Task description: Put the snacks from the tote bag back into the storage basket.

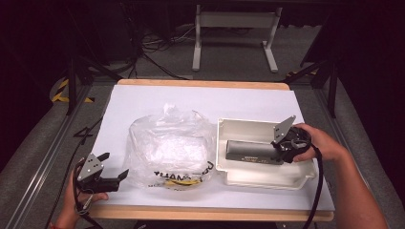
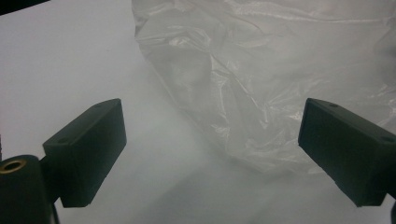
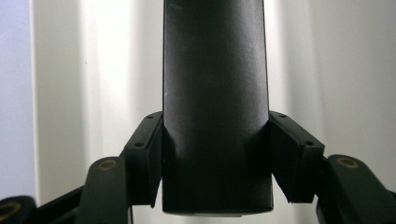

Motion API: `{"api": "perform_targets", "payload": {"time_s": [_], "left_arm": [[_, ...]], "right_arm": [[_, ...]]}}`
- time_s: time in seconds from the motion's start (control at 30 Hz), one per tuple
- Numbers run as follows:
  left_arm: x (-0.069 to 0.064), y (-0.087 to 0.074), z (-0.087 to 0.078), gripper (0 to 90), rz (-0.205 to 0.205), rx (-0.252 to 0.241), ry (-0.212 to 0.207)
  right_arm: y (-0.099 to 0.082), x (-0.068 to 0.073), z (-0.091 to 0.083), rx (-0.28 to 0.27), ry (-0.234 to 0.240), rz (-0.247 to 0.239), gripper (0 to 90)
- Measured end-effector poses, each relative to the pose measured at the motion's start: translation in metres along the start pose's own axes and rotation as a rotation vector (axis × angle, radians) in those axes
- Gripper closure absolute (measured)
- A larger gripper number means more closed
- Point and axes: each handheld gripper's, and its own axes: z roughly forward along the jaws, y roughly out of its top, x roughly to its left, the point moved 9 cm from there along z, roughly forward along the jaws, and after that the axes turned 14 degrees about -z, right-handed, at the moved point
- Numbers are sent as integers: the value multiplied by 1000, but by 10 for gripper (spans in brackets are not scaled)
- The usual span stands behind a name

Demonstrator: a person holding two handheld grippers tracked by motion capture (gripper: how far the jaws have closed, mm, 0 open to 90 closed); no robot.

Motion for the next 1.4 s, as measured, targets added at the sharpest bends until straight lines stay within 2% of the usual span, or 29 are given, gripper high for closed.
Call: {"api": "perform_targets", "payload": {"time_s": [0.17, 0.5, 0.63, 0.77, 0.87, 0.97, 1.13, 1.17, 1.2, 1.27, 1.3, 1.33, 1.4], "left_arm": [[0, 0, -1, 86, -1, -2, -3], [0, 0, -1, 86, -1, -4, -5], [0, 0, -1, 86, 3, -1, -5], [0, 0, -1, 86, 0, -3, -5], [0, 0, -1, 86, 1, -2, -5], [1, 1, -2, 86, -3, -12, 7], [2, 1, -2, 85, -12, -12, 2], [2, 0, -2, 85, -4, -6, 1], [1, 0, -1, 85, -5, -4, -2], [1, -1, 0, 85, 0, 0, -1], [1, -1, 0, 85, 0, -1, -1], [1, -1, -1, 84, -4, -2, 0], [2, 0, -1, 84, -4, -5, 2]], "right_arm": [[-4, 1, 4, 63, 0, -7, 421], [-7, 1, 4, 100, -10, 8, 406], [-4, 0, 2, 60, -33, 11, 392], [-5, -1, 1, 50, -52, 21, 369], [-2, -1, -2, 9, -59, 20, 368], [0, -2, -6, -15, -81, 24, 359], [4, -3, -13, -52, -127, 22, 368], [4, -5, -15, -54, -148, 29, 374], [3, -8, -19, -61, -180, 63, 376], [4, -9, -23, -81, -213, 85, 371], [4, -9, -23, -81, -213, 85, 371], [3, -11, -25, -90, -236, 113, 362], [3, -13, -25, -95, -252, 124, 362]]}}
